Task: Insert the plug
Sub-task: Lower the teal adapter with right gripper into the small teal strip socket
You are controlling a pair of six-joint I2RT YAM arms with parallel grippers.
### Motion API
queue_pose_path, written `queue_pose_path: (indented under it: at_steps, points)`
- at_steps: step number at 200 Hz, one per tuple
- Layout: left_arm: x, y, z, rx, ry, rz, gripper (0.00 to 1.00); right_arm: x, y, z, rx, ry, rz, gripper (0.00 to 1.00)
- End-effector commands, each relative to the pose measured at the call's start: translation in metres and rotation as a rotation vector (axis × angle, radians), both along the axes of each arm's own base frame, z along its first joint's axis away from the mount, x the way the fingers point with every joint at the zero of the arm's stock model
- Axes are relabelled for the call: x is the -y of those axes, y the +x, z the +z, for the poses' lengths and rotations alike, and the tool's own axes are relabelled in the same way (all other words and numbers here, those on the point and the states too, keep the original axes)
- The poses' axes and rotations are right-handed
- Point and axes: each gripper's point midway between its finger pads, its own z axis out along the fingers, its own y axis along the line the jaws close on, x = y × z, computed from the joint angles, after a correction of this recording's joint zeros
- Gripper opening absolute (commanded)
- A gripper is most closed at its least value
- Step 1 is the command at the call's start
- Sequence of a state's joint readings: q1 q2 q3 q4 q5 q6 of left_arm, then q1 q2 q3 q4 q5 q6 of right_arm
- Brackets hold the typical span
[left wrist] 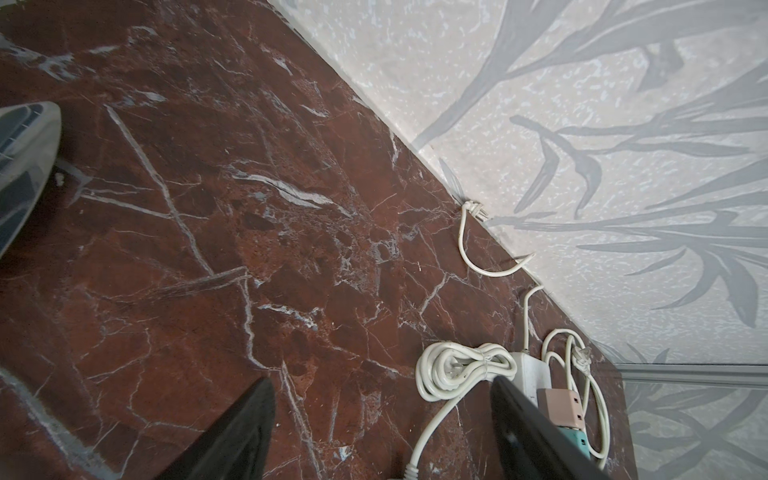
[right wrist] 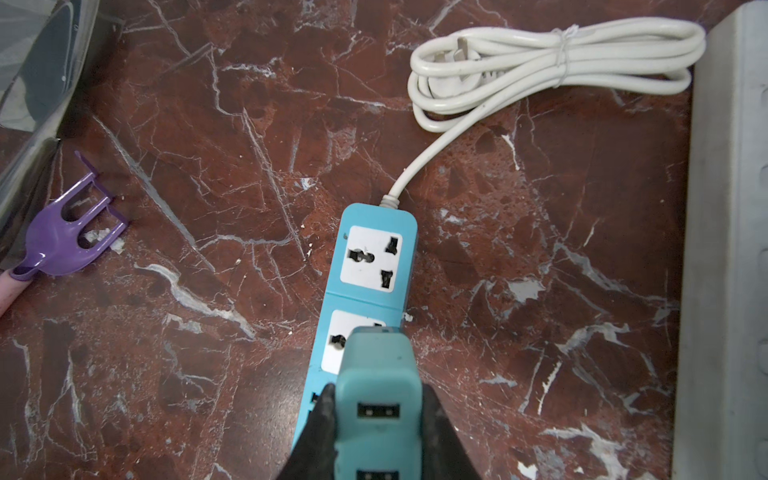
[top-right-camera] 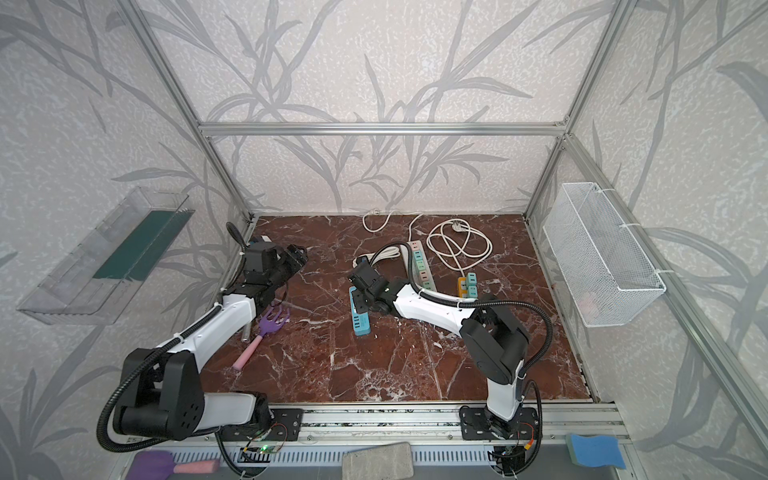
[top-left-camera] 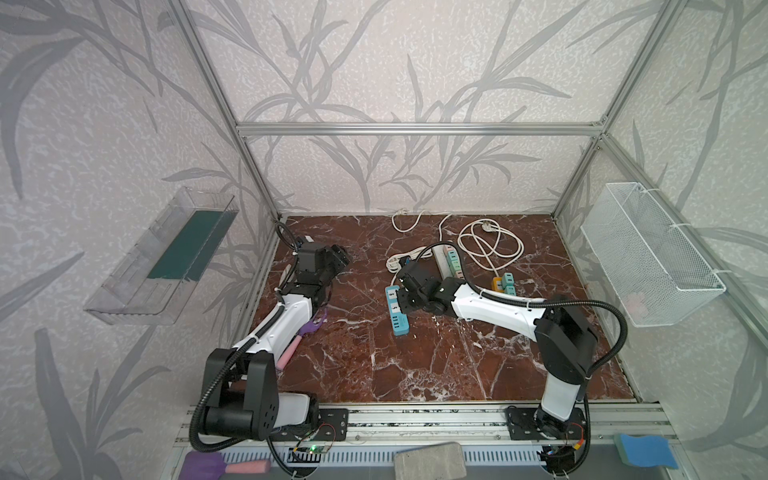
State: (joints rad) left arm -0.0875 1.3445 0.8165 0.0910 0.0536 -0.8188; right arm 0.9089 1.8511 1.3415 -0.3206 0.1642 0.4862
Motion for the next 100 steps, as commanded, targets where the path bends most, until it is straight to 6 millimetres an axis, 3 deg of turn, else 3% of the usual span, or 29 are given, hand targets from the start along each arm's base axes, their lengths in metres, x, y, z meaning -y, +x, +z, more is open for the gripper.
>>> queue_pose_path:
  at_steps: [1, 100]
  points:
    - [0.005, 0.005, 0.015, 0.052, -0.053, -0.011, 0.81, -0.002, 0.000, -0.002, -0.013, -0.002, -0.004, 0.00]
    - [0.007, 0.005, 0.017, 0.062, -0.073, -0.015, 0.80, -0.008, -0.003, -0.014, -0.056, 0.020, -0.012, 0.00]
